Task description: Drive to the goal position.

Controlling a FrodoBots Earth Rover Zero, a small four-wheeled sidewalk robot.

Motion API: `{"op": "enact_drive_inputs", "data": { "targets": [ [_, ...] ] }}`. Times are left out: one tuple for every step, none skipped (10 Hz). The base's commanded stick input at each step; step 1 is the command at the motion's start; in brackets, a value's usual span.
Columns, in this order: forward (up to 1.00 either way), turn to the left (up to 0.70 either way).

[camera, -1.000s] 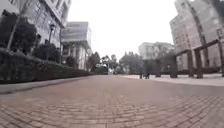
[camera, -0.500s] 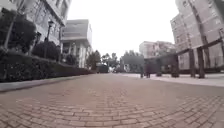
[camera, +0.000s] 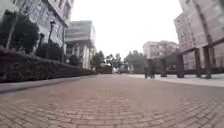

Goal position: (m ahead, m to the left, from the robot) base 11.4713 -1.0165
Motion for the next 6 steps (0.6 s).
{"op": "enact_drive_inputs", "data": {
  "targets": [
    [0.45, 0.05],
    [0.47, 0.0],
    [0.7, 0.0],
    [0.7, 0.0],
    [0.7, 0.0],
    [0.7, 0.0]
  ]
}}
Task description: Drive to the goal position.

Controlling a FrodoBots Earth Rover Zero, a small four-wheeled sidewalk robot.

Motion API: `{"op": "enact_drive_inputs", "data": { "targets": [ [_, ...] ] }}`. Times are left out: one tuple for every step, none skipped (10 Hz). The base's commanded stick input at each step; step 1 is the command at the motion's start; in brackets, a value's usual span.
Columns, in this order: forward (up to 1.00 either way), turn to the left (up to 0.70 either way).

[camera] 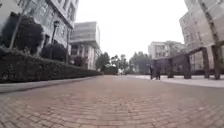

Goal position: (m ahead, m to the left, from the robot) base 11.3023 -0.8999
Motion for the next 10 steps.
{"op": "enact_drive_inputs", "data": {
  "targets": [
    [0.7, 0.0],
    [0.7, 0.0],
    [0.7, 0.0],
    [0.7, 0.0],
    [0.7, 0.0],
    [0.7, 0.0],
    [0.7, 0.0],
    [0.7, 0.0],
    [0.7, 0.0],
    [0.7, 0.0]
  ]
}}
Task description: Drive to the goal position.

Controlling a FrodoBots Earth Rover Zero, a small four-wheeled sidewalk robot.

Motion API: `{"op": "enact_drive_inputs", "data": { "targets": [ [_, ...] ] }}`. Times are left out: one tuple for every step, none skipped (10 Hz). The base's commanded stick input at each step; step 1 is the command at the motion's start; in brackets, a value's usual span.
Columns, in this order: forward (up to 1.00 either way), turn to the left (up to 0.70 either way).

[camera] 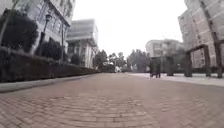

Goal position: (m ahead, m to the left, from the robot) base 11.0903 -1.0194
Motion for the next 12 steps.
{"op": "enact_drive_inputs", "data": {
  "targets": [
    [0.7, 0.0],
    [0.7, 0.0],
    [0.7, 0.0],
    [0.7, 0.0],
    [0.7, 0.0],
    [0.7, 0.0],
    [0.7, 0.0],
    [0.7, 0.0],
    [0.7, 0.0],
    [0.7, 0.0],
    [0.7, 0.12],
    [0.7, 0.14]
  ]
}}
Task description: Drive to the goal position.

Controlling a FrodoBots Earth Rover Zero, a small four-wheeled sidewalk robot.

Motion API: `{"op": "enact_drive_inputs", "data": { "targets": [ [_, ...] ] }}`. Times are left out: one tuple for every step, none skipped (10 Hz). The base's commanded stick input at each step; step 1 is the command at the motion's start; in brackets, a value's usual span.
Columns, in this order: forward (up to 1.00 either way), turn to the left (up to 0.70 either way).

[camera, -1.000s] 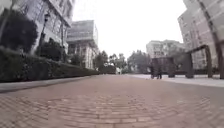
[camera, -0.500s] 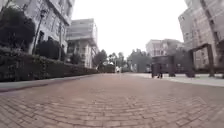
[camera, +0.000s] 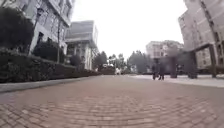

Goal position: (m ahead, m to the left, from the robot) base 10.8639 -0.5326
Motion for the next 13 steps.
{"op": "enact_drive_inputs", "data": {
  "targets": [
    [0.7, 0.14],
    [0.7, 0.14],
    [0.7, 0.14],
    [0.7, 0.14],
    [0.7, 0.14],
    [0.7, 0.14],
    [0.7, 0.14],
    [0.7, 0.14],
    [0.7, 0.14],
    [0.7, 0.14],
    [0.7, 0.04],
    [0.7, 0.0],
    [0.7, 0.0]
  ]
}}
